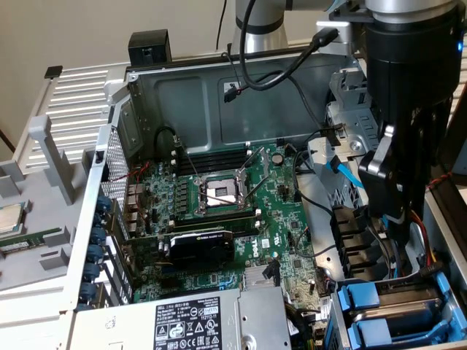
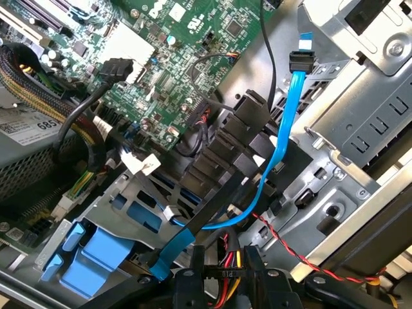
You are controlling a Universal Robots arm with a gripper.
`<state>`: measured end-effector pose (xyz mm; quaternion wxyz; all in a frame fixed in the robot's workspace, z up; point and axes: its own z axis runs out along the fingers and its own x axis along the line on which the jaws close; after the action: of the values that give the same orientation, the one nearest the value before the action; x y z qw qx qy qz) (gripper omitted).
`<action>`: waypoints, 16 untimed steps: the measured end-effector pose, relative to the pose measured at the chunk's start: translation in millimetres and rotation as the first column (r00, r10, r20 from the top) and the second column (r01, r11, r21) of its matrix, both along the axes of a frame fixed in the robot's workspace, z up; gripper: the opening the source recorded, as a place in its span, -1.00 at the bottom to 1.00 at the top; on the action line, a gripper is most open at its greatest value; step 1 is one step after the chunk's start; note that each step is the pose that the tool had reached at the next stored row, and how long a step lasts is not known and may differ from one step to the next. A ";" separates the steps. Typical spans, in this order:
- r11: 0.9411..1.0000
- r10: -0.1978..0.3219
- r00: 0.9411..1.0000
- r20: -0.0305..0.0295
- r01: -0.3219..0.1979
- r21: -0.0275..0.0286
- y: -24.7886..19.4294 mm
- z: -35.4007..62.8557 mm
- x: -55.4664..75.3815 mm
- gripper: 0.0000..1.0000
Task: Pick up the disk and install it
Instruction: 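Insert the first disk wire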
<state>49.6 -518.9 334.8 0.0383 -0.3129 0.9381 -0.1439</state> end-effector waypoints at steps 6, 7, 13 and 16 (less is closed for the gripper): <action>1.000 0.000 1.000 0.001 0.000 0.000 0.3 0.0 -0.1 -0.15; 1.000 0.000 1.000 0.001 0.000 0.000 0.4 0.0 -0.1 -0.01; 1.000 0.000 1.000 0.001 0.000 0.000 1.0 0.2 -1.3 -0.01; 1.000 0.000 1.000 0.002 0.000 0.000 1.1 3.6 -2.7 -0.01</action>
<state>46.9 -517.8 338.4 0.0393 -0.3127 0.9380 -0.1442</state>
